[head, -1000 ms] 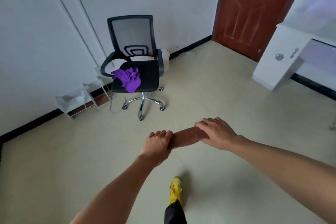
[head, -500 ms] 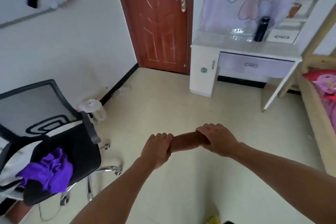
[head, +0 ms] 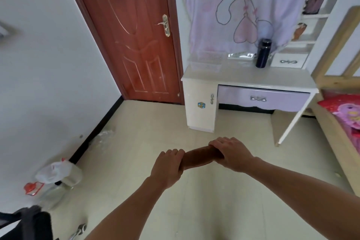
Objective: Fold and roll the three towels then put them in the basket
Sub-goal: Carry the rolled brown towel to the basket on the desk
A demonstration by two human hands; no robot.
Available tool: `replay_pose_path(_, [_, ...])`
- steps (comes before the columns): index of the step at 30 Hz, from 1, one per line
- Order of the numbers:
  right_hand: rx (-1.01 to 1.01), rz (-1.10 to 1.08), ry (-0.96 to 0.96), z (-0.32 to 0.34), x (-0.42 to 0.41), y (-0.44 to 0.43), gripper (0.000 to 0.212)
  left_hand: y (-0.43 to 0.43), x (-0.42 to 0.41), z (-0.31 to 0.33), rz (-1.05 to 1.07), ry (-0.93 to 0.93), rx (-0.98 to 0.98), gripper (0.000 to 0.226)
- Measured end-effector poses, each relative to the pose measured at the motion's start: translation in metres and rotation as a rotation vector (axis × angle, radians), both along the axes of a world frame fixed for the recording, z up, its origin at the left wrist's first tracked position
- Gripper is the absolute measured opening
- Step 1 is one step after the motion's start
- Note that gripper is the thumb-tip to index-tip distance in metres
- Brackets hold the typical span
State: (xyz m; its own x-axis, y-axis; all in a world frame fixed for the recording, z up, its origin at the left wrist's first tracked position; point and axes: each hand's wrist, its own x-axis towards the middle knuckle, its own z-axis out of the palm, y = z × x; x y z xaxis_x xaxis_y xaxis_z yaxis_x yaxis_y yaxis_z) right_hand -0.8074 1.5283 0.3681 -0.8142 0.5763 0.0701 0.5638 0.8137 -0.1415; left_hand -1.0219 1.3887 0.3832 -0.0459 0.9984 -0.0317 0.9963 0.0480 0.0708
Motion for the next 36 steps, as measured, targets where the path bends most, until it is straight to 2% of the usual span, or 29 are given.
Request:
replay_pose_path(9, [-0.01, -0.027, -0.045, -0.002, -0.077, 0.157, 0.041, 0.159, -0.082, -0.008, -0.025, -0.026, 0.014, 0.029])
replay_pose_path(15, [0.005, -0.113, -0.006, 0.003, -0.151, 0.302, 0.045, 0.32, -0.166, -0.015, -0.106, -0.119, 0.104, 0.029])
replay_pose_path(20, [-0.111, -0.237, 0.072, 0.032, -0.195, 0.39, 0.053, 0.422, -0.216, 0.004, -0.111, -0.219, 0.081, 0.028])
replay_pose_path(30, [-0.396, -0.434, 0.225, 0.029, -0.219, 0.566, 0.068, 0.609, -0.243, -0.01, -0.032, -0.613, -0.039, 0.033])
replay_pose_path(34, [-0.502, -0.456, 0.314, 0.022, -0.231, 0.665, 0.064, 0.696, -0.249, -0.022, 0.087, -0.759, -0.039, 0.034])
replay_pose_path(36, [-0.582, -0.497, 0.388, 0.014, -0.237, 0.732, 0.06, 0.752, -0.249, -0.029, 0.22, -0.883, -0.053, 0.038])
